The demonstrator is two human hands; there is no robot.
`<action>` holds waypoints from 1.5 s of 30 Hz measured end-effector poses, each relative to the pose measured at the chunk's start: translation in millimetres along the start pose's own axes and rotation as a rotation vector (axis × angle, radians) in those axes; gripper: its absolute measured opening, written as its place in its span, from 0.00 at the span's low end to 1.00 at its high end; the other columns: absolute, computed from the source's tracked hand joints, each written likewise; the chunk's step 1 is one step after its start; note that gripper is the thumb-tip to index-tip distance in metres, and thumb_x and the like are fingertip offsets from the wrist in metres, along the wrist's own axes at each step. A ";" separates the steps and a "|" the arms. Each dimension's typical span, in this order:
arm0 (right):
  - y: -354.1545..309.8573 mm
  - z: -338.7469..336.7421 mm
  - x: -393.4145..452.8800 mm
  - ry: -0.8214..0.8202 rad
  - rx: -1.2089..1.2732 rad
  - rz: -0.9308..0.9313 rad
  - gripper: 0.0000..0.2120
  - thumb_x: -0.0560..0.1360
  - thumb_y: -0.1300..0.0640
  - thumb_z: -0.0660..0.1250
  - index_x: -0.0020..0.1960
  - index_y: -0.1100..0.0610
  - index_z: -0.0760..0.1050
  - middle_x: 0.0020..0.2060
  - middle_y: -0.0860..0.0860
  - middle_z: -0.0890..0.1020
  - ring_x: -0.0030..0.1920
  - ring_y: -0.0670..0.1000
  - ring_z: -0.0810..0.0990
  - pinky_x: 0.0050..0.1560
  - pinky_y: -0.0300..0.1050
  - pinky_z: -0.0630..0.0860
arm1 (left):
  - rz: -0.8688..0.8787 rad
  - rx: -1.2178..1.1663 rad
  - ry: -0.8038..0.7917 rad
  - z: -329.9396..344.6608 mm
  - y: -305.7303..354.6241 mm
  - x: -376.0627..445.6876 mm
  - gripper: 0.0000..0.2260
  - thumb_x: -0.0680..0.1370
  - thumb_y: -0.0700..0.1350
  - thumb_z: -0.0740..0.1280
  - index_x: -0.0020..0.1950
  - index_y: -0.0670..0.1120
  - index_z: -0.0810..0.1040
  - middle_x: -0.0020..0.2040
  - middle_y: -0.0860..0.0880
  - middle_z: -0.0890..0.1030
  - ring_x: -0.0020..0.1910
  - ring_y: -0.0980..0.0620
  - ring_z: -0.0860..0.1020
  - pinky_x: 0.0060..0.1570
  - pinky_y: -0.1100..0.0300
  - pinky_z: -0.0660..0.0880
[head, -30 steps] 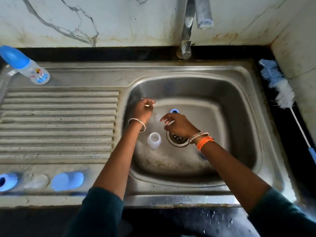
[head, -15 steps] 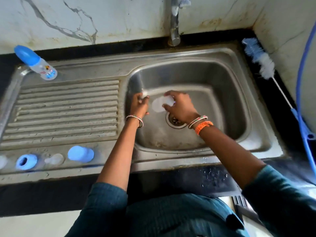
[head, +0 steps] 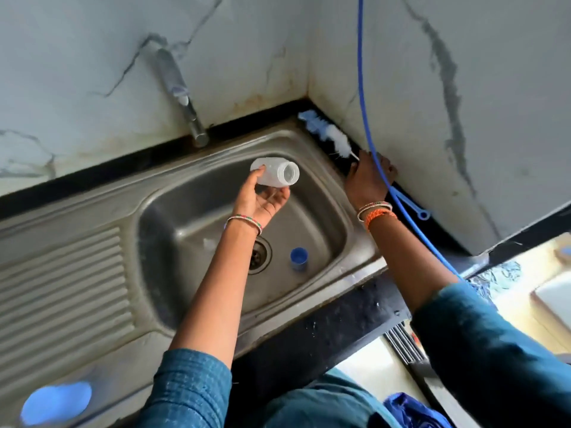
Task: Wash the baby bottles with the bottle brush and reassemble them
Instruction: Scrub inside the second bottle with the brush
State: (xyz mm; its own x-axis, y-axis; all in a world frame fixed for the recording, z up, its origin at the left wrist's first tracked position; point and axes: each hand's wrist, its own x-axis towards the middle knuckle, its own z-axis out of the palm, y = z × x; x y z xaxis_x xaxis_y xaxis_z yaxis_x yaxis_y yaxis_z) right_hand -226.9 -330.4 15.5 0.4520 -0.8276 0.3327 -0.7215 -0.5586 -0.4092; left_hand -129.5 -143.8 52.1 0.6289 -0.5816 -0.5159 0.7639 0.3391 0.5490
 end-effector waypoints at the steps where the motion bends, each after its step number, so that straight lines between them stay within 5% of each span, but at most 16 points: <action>1: 8.0 5.6 5.6 -0.005 -0.066 0.006 0.15 0.76 0.59 0.59 0.60 0.61 0.75 0.56 0.62 0.77 0.60 0.63 0.73 0.62 0.57 0.61 | -0.008 0.014 0.001 3.7 0.9 0.3 0.14 0.76 0.45 0.67 0.56 0.40 0.71 0.50 0.39 0.74 0.43 0.43 0.77 0.41 0.52 0.79; 4: 13.7 6.1 15.6 -0.125 -0.135 0.091 0.12 0.78 0.59 0.58 0.58 0.58 0.75 0.54 0.60 0.78 0.58 0.63 0.74 0.64 0.60 0.60 | -0.014 0.050 0.013 1.6 3.9 0.4 0.19 0.75 0.46 0.68 0.62 0.43 0.69 0.53 0.38 0.74 0.48 0.41 0.77 0.48 0.47 0.78; 7: 1.2 -1.3 6.6 -0.158 0.002 0.116 0.10 0.78 0.60 0.59 0.54 0.57 0.77 0.52 0.59 0.80 0.56 0.62 0.77 0.61 0.57 0.65 | -0.001 0.006 0.035 -11.0 7.4 -3.8 0.13 0.75 0.46 0.68 0.56 0.43 0.70 0.55 0.38 0.74 0.53 0.39 0.77 0.54 0.41 0.76; 13: -64.2 -23.7 -47.1 -0.217 0.270 0.120 0.09 0.75 0.57 0.64 0.51 0.53 0.82 0.50 0.59 0.83 0.53 0.64 0.79 0.49 0.49 0.75 | 0.128 -0.223 0.118 -44.3 15.9 -25.0 0.10 0.77 0.45 0.67 0.52 0.41 0.71 0.50 0.39 0.75 0.48 0.41 0.78 0.43 0.46 0.79; 16: -98.0 -31.2 -66.2 -0.200 0.389 0.010 0.10 0.73 0.58 0.65 0.50 0.50 0.83 0.48 0.55 0.84 0.52 0.61 0.80 0.51 0.48 0.73 | 0.206 -0.361 0.148 -63.3 27.1 -37.3 0.10 0.77 0.45 0.67 0.51 0.40 0.71 0.49 0.38 0.76 0.46 0.41 0.78 0.39 0.48 0.80; 22: -134.4 -44.4 -73.2 -0.029 0.426 -0.228 0.10 0.72 0.60 0.65 0.46 0.49 0.83 0.46 0.50 0.85 0.49 0.55 0.79 0.60 0.49 0.54 | 0.395 -0.488 0.187 -87.4 62.5 -62.1 0.11 0.78 0.46 0.66 0.49 0.39 0.72 0.47 0.38 0.76 0.46 0.41 0.77 0.38 0.49 0.80; 26: -139.9 -42.6 -69.5 -0.033 0.547 -0.364 0.08 0.71 0.60 0.67 0.44 0.49 0.83 0.44 0.48 0.83 0.52 0.53 0.77 0.59 0.51 0.54 | 0.534 -0.595 0.259 -107.7 84.6 -78.7 0.13 0.78 0.48 0.66 0.49 0.38 0.71 0.46 0.38 0.75 0.44 0.43 0.77 0.34 0.51 0.80; 32: -134.4 -47.9 -60.7 -0.058 0.579 -0.520 0.08 0.71 0.62 0.69 0.44 0.51 0.84 0.42 0.49 0.83 0.50 0.54 0.78 0.55 0.51 0.56 | 0.737 -0.632 0.478 -136.2 111.0 -93.4 0.26 0.75 0.48 0.70 0.67 0.38 0.66 0.63 0.35 0.74 0.45 0.43 0.79 0.27 0.55 0.80; 41: -145.3 -51.0 -65.5 0.084 0.410 -0.801 0.08 0.69 0.62 0.69 0.40 0.51 0.83 0.36 0.46 0.83 0.42 0.55 0.78 0.51 0.46 0.55 | 0.746 -0.318 0.539 -138.0 115.8 -92.6 0.22 0.76 0.46 0.70 0.66 0.44 0.67 0.58 0.41 0.76 0.44 0.47 0.79 0.36 0.55 0.80; 45: -154.1 -63.2 -74.4 0.098 0.293 -0.973 0.06 0.69 0.60 0.65 0.38 0.52 0.81 0.32 0.49 0.83 0.36 0.56 0.78 0.46 0.49 0.61 | 0.690 -0.176 0.393 -139.0 114.1 -92.5 0.17 0.77 0.44 0.67 0.63 0.48 0.67 0.56 0.42 0.75 0.45 0.47 0.78 0.35 0.55 0.80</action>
State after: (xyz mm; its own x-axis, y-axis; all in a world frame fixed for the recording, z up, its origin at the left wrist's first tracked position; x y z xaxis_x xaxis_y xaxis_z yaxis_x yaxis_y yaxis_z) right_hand -182.5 -179.3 107.5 0.7194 -0.0069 0.6945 0.0981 -0.9889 -0.1115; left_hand -80.5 51.4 71.1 0.9463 0.0921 -0.3099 0.1763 0.6566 0.7334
